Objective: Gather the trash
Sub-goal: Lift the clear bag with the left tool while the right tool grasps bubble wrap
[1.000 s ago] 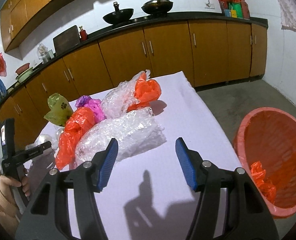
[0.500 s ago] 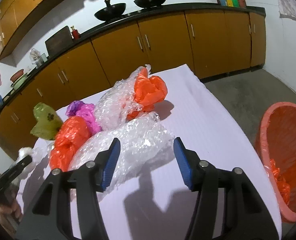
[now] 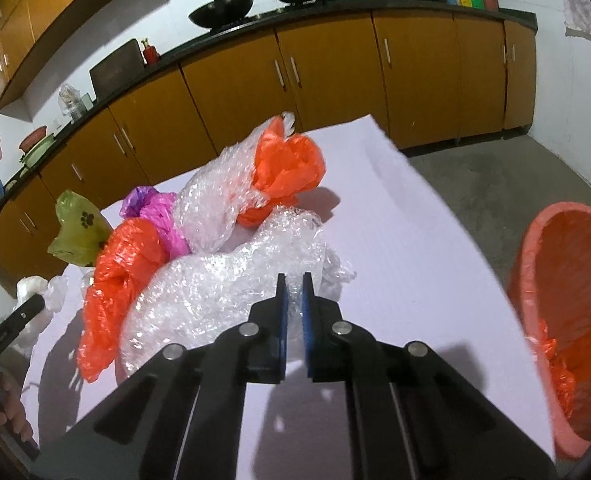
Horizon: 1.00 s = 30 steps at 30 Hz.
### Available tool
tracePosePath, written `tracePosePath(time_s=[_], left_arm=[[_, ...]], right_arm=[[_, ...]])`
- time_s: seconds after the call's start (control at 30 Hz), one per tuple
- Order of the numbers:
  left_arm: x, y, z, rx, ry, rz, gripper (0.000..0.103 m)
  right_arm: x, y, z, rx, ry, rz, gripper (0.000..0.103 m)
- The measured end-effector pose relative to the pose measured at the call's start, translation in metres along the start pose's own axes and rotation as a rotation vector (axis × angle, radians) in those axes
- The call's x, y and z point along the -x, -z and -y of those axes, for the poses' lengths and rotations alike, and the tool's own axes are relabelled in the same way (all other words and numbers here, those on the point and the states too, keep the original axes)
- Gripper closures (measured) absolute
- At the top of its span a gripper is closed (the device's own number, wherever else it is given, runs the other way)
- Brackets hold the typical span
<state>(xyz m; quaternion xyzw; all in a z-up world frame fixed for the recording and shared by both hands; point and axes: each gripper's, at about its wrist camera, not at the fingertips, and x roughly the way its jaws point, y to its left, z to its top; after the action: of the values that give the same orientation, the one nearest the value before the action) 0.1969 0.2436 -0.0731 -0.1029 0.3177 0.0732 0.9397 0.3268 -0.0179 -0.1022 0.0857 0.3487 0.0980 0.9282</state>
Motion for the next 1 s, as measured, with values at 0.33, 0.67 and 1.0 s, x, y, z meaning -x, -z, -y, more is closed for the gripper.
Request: tracePosePath(time_s=[0.33,0.67,1.0], left_arm=[[0.025,-0.009,0.051,-0.058,0.098,0.049,0.061],[0.038,-0.005,0.136,-0.153,0.234,0.050,0.061],[0.040,0.001,0.233,-0.232,0.394,0.042,0.061]], right_arm=[[0.063,-0.007,0.029,0.019,0.055,0.116,0.097],[0.121,-0.015,0.066,0.023,0.142,0.211,0.097],[0.173,-0.019,0.133,-0.028,0.287,0.292,0.097]])
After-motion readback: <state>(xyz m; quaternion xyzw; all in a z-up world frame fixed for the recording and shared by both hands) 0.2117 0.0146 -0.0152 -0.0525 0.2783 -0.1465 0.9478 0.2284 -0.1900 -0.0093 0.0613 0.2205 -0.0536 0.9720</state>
